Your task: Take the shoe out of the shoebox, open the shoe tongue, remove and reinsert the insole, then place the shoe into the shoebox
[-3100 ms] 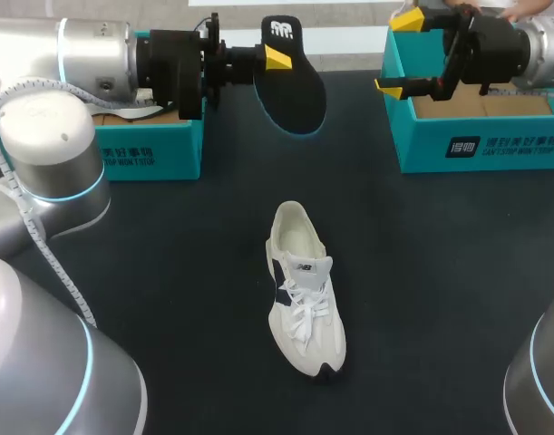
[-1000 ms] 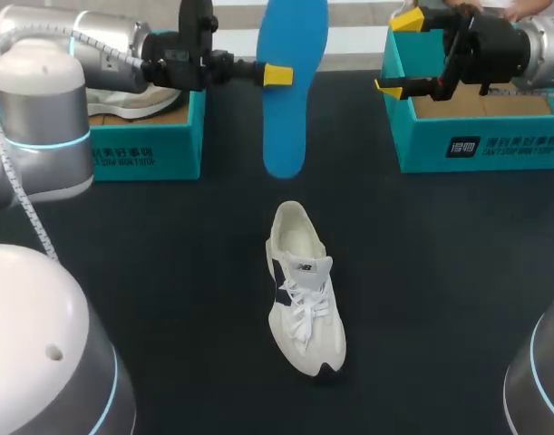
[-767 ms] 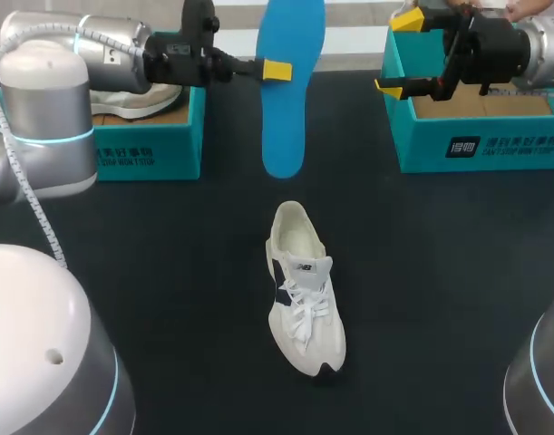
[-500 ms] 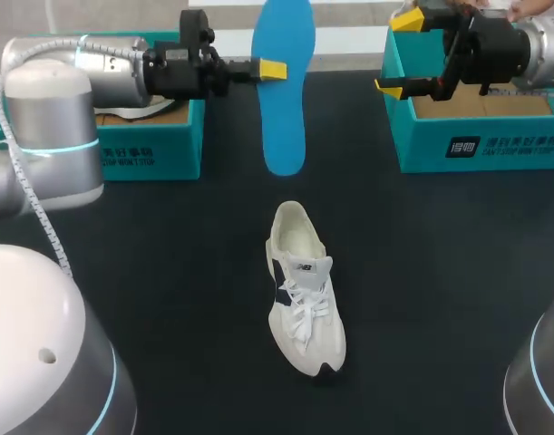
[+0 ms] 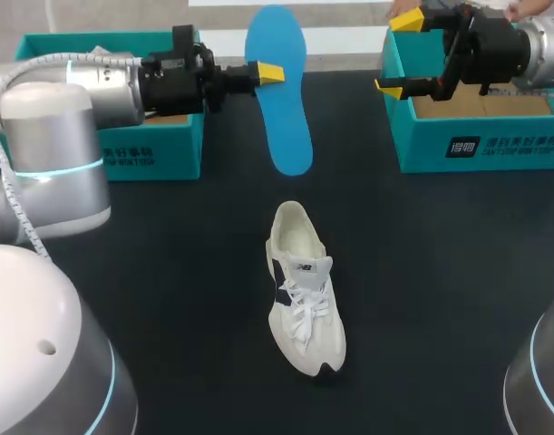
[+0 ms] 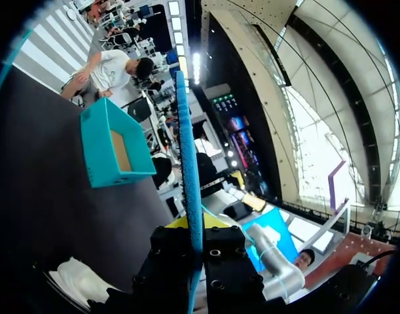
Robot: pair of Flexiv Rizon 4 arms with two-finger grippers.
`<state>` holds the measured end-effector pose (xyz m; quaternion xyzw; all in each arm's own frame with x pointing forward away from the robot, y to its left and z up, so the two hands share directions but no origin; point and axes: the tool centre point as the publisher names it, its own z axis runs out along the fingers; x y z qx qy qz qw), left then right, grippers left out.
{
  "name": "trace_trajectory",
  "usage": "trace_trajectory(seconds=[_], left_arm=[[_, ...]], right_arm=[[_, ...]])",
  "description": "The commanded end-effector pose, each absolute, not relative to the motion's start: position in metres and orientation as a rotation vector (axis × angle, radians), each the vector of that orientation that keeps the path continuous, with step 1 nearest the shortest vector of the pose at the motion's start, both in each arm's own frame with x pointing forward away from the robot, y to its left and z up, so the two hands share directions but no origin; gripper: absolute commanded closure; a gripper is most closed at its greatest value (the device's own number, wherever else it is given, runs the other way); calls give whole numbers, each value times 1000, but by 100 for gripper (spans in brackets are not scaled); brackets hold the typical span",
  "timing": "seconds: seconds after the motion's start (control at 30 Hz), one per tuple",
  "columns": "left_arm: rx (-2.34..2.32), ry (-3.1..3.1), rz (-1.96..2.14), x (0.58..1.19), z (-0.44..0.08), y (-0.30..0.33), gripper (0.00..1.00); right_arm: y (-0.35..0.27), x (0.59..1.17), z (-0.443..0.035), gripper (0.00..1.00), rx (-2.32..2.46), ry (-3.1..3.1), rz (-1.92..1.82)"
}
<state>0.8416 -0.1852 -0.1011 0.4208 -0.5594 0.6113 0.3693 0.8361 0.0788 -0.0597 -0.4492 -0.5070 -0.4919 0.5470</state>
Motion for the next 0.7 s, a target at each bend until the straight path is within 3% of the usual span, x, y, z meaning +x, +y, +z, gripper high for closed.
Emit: trace_trajectory(seconds=[0.03,0.7], left_arm=[[1089,-1431,1579,838,-101,-184,100],[1301,-1344,1391,849,-115,-183,100]], right_arm=[[80,835,-59,0,-1110,-1239,-1144],[83,816,-38,0,-1677,-1623,-911]])
